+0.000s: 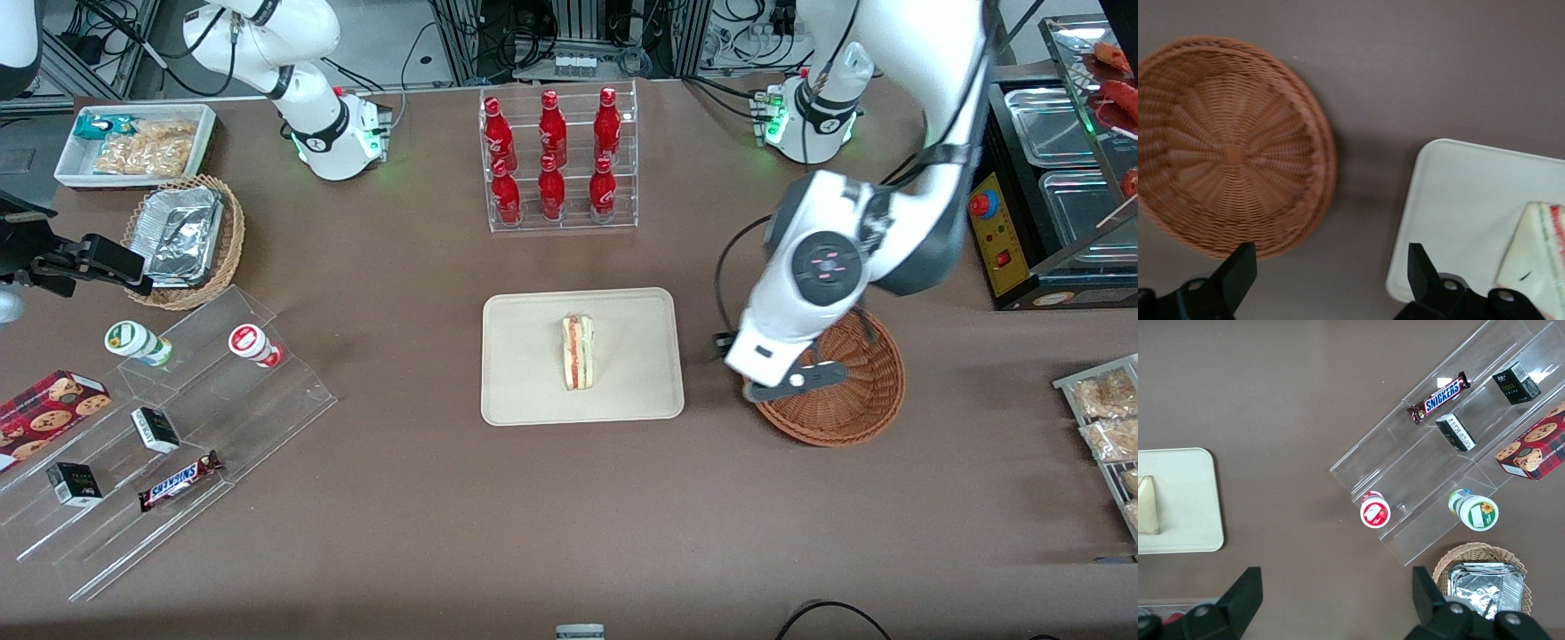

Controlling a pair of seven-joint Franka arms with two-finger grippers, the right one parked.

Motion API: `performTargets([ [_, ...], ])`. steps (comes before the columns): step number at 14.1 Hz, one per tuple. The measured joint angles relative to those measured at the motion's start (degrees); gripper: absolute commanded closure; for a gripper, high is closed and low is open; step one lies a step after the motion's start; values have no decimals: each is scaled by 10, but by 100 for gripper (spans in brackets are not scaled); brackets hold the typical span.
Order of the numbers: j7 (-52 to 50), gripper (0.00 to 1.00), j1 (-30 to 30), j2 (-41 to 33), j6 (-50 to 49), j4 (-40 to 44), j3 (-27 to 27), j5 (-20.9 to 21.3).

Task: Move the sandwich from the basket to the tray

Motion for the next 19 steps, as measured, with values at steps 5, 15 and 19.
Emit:
performTargets([
  [5, 149, 0, 81, -80, -81, -28, 1, 0],
  [15, 264, 0, 281, -205, -144, -30, -127, 0],
  [19, 267, 0, 285, -214, -158, -11, -132, 0],
])
